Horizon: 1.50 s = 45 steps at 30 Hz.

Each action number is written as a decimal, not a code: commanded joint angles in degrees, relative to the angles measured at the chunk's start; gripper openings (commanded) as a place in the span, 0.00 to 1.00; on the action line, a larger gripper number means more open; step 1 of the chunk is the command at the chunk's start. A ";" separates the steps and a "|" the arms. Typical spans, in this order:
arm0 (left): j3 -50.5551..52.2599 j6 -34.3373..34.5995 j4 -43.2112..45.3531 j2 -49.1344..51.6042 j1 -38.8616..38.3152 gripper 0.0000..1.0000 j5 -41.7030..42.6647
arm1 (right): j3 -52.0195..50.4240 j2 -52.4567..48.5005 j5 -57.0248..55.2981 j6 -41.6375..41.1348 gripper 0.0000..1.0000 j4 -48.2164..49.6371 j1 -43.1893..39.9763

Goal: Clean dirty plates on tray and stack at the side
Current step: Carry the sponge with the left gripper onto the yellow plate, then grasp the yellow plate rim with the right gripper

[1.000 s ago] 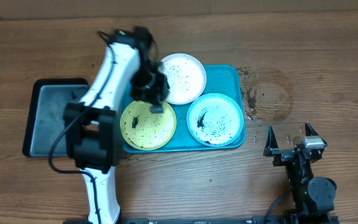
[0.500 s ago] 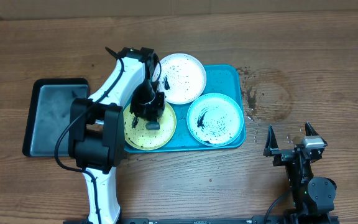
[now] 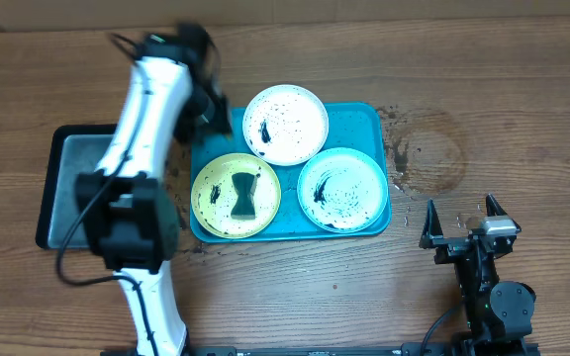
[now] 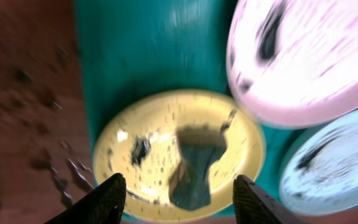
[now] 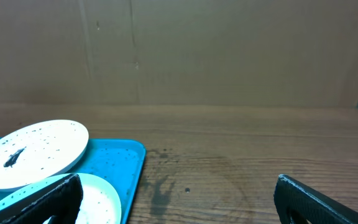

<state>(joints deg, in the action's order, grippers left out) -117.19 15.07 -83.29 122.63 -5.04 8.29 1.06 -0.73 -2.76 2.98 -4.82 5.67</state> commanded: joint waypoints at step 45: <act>-5.09 9.84 0.22 -4.55 7.48 1.00 -0.79 | 68.02 -61.27 57.46 -1.97 1.00 -17.35 0.11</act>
<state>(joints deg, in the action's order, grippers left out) -122.56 24.08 -82.37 117.56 2.98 7.84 68.23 -56.93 38.79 7.14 -25.34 5.69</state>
